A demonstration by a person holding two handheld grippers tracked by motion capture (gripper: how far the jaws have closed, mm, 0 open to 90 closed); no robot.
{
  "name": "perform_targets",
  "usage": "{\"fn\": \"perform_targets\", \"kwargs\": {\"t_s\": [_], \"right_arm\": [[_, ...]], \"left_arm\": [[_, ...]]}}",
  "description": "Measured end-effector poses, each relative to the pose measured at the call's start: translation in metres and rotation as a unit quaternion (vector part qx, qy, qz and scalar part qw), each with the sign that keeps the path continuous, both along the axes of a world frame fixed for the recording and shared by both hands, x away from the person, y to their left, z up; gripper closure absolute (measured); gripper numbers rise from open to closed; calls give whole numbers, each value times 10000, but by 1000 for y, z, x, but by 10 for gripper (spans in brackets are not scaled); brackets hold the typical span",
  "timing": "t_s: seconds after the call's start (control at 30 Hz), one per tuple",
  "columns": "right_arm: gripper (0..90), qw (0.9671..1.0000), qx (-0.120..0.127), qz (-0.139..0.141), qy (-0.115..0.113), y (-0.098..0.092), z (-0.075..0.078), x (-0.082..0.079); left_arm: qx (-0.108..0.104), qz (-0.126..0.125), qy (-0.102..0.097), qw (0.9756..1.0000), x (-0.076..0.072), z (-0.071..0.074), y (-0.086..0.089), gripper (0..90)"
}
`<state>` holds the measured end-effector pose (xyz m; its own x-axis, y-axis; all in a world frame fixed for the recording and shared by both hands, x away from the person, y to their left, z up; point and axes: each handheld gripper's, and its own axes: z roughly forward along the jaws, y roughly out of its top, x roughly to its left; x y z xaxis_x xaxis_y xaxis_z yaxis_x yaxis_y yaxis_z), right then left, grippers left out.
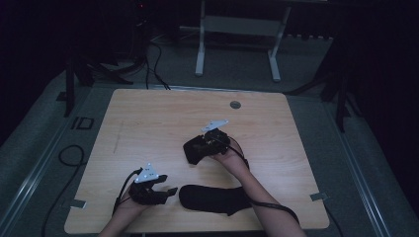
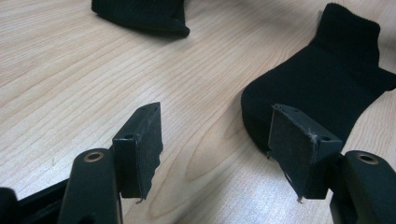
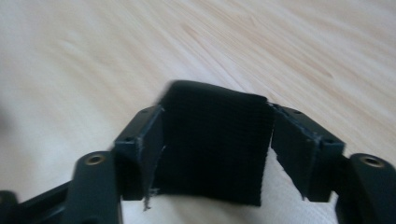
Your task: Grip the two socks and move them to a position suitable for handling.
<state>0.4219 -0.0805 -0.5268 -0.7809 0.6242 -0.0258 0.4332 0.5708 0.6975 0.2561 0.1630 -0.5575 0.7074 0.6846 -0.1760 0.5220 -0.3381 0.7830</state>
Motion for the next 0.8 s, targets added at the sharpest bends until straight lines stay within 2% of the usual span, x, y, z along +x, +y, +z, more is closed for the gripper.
{"fn": "perform_targets", "kwargs": {"t_s": [0.1,0.13,0.17,0.2,0.27,0.33,0.37,0.4,0.43,0.5,0.57,0.63,0.7,0.73,0.77,0.8], "right_arm": [[286,9998,-112,-107,127,4,-9,7],[268,9993,-118,-113,330,8,-16,10],[268,9993,-118,-113,330,8,-16,10],[277,9988,-337,-79,345,13,-23,11],[290,9985,-402,-41,370,15,-26,11],[436,9985,-311,42,447,17,-27,9],[436,9985,-311,42,447,17,-27,9],[601,9985,-265,113,473,17,-26,7],[601,9985,-265,113,473,17,-26,7],[716,9986,-378,166,339,22,-24,1],[738,9984,-440,221,285,23,-22,-2],[746,9985,-397,265,262,22,-18,-7],[747,9987,-319,314,259,21,-13,-9],[748,9990,-163,393,155,16,-2,-17],[748,9990,-163,393,155,16,-2,-17],[748,9989,-77,465,83,13,5,-21]], "left_arm": [[-15,14,2,10000,0,0,0,352],[-12,22,27,10000,0,-1,0,352],[-12,22,27,10000,0,-1,0,352],[-6,22,26,10000,0,-1,0,352],[-17,31,49,10000,0,-2,0,352],[3,55,41,10000,1,-2,1,352],[-13,62,49,10000,1,-2,1,352],[-18,89,60,9999,1,-2,1,352],[-6,110,58,9999,2,-2,2,352],[-45,193,61,9998,3,-2,3,353],[-48,227,63,9997,3,-1,4,354],[-32,324,70,9994,6,-1,7,380],[6,372,57,9993,7,-1,8,383],[18,467,50,9989,10,0,11,383],[18,467,50,9989,10,0,11,383],[11,545,44,9985,12,0,12,383]]}}
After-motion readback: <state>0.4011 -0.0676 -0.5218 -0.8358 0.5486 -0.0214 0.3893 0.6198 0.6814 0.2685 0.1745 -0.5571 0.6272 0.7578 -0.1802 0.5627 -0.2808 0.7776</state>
